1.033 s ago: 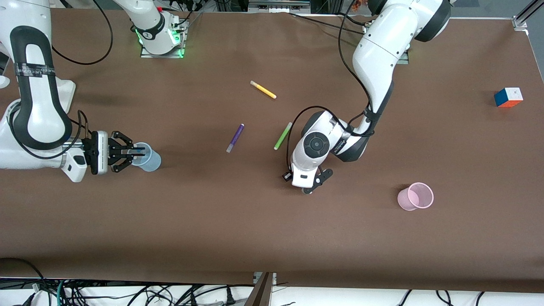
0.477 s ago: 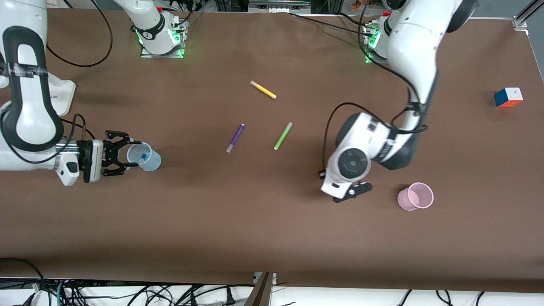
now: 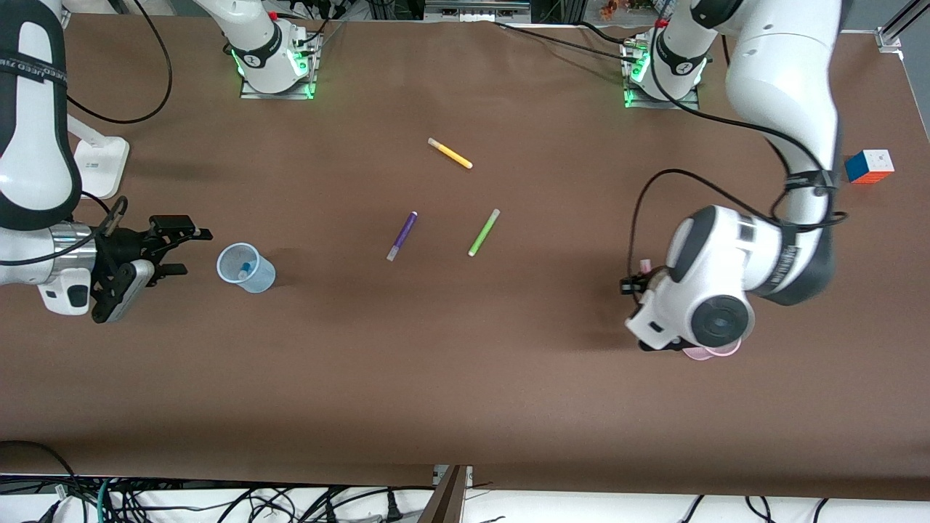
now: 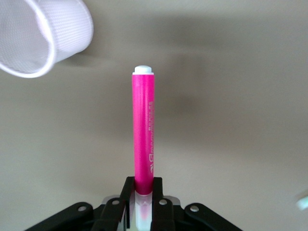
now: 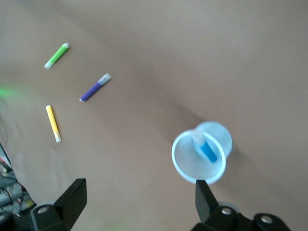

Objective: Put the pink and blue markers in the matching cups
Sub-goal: 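Open the right gripper over the blue cup while the left gripper carries the pink marker, then lower the pink marker into the pink cup while the right gripper returns to rest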

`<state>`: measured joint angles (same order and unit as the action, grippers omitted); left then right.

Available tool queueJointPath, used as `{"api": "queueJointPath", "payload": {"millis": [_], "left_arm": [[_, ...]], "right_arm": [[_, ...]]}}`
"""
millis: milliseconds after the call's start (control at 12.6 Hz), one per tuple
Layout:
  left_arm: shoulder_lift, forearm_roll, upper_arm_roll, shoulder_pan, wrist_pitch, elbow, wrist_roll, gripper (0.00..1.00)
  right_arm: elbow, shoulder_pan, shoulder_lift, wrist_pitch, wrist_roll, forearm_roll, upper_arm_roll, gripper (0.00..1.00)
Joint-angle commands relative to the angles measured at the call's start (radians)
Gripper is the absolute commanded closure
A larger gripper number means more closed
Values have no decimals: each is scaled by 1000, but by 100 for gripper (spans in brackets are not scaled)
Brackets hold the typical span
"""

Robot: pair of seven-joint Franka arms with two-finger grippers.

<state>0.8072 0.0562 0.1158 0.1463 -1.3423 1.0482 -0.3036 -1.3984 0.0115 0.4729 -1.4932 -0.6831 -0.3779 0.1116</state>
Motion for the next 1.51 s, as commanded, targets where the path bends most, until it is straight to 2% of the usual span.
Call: {"api": "queueJointPath", "payload": {"millis": [0, 238, 397, 636, 795, 874, 954, 1430], "left_arm": [[9, 25, -5, -57, 96, -33, 202, 100], [6, 310, -8, -30, 121, -33, 429, 100], [15, 458, -10, -21, 115, -27, 591, 100], [35, 591, -13, -7, 13, -17, 730, 100], [69, 703, -12, -1, -1, -11, 764, 100], [87, 752, -11, 12, -3, -11, 776, 100], [99, 783, -11, 22, -12, -11, 778, 100], [121, 806, -15, 35, -101, 36, 776, 100]], "right_arm": [[50, 53, -16, 67, 282, 147, -7, 0], [12, 59, -110, 76, 581, 249, -53, 0], [-78, 59, -230, 77, 729, 257, -58, 0], [-206, 53, -400, 76, 728, 270, -64, 0], [-226, 47, -448, 90, 726, 293, -62, 0], [-217, 45, -457, 114, 725, 339, -62, 0], [-199, 45, -480, 113, 725, 376, -64, 0], [-125, 42, -485, 152, 731, 401, -50, 0]]}}
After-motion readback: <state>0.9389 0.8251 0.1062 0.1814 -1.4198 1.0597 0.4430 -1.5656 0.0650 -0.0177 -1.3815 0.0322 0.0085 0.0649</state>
